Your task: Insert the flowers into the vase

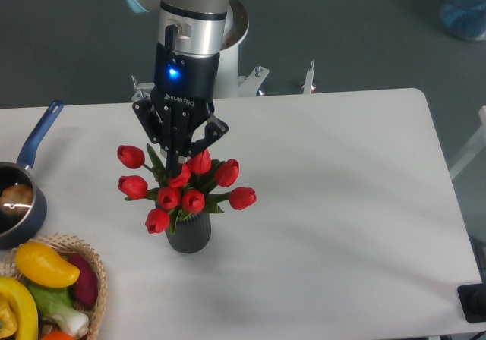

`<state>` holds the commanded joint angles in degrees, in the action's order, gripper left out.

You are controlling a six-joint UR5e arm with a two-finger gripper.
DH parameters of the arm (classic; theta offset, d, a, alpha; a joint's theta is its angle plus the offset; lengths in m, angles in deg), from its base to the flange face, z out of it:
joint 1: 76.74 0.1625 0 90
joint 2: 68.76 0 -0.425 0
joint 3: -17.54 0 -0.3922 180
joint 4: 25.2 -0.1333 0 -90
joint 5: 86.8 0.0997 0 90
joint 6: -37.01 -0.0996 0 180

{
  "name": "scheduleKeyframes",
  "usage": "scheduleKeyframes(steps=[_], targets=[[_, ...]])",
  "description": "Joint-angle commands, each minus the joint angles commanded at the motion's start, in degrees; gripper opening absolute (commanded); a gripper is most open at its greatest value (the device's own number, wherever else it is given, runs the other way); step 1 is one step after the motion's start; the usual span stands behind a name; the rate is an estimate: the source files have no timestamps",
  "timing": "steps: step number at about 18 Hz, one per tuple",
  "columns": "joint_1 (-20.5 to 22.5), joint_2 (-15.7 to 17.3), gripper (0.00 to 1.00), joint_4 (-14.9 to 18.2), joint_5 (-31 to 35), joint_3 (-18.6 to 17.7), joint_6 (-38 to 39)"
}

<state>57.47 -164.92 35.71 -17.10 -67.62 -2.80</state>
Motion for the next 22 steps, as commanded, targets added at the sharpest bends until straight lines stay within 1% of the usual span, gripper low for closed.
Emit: scheduleKeyframes(steps=[1, 2, 6, 8, 9, 10, 13, 17, 20, 22], targets=[[0.0, 0.0, 0.23, 0.0, 0.0, 0.0, 0.0], [0.0, 0.0, 0.27, 0.0, 0.0, 0.0, 0.0], [-0.09, 0.09, 0.35, -0.44, -0.09, 0.17, 0.0], [0.0, 0.26, 0.43, -0.44, -0.17, 0.35, 0.0], [-0.09, 0.35, 0.55, -0.44, -0.26, 0.53, 0.09], [-0.09, 0.44, 1.0, -0.44, -0.18, 0.7, 0.09], [0.0, 0.79, 1.0, -0.44, -0.18, 1.14, 0.26], [0.09, 0.62, 1.0, -0.7, -0.09, 3.07, 0.09], [0.96, 0.97, 1.0, -3.42, 0.35, 3.78, -0.09], [2.19, 1.4, 1.0, -3.78, 2.71, 4.39, -1.05]])
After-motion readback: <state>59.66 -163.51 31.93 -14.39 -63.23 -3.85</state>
